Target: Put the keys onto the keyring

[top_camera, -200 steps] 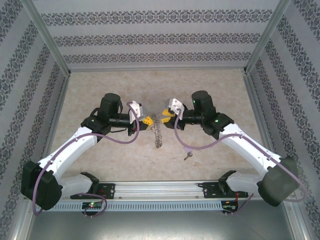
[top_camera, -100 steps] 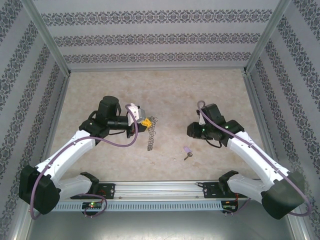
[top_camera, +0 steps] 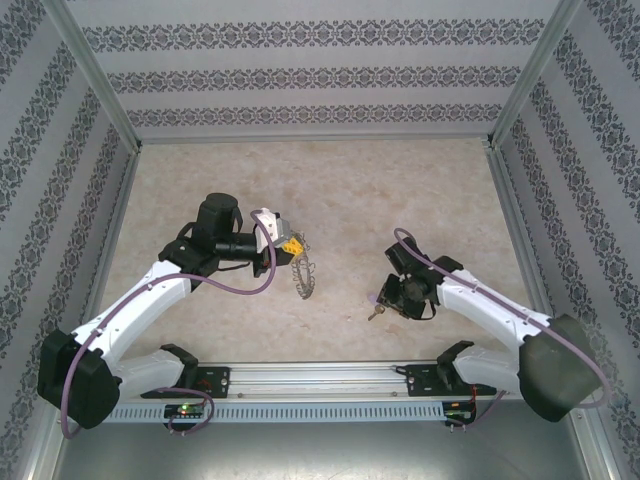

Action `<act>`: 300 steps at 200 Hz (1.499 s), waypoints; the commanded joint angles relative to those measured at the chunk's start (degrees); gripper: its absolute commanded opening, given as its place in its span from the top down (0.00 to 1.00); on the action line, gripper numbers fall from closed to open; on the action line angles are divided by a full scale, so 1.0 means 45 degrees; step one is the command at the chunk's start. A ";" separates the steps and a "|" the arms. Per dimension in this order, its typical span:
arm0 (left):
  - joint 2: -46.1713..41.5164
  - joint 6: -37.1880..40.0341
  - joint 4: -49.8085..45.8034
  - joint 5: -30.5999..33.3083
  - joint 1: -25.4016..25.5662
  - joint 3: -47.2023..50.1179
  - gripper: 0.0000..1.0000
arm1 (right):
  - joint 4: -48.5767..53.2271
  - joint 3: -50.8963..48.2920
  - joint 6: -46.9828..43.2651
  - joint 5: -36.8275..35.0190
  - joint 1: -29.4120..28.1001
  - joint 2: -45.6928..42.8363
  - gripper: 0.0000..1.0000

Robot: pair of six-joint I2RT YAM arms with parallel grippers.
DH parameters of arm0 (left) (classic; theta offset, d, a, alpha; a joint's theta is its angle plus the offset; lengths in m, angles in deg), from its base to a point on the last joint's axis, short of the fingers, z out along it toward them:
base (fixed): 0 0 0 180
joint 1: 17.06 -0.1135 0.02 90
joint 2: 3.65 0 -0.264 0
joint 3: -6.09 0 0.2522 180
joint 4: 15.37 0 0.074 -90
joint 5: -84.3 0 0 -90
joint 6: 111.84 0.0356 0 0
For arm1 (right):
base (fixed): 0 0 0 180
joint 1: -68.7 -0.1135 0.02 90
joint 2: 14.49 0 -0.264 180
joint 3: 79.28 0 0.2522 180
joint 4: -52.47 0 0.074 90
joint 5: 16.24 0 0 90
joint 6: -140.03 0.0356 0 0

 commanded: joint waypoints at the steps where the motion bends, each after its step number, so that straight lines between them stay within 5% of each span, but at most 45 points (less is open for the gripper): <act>1: -0.0013 0.0188 0.0547 -0.0430 0.0160 -0.0033 1.00 | -0.0772 0.0230 0.0708 -0.0354 -0.0261 0.0537 0.68; 137: 0.0081 0.0158 0.0310 -0.0513 0.0148 0.0032 1.00 | -0.0925 0.0303 0.0739 -0.0536 -0.0585 0.1449 0.83; 300: 0.0235 0.0141 0.0301 -0.0552 0.0157 -0.0030 1.00 | -0.0688 0.0260 0.0708 -0.0899 -0.0574 0.1335 0.84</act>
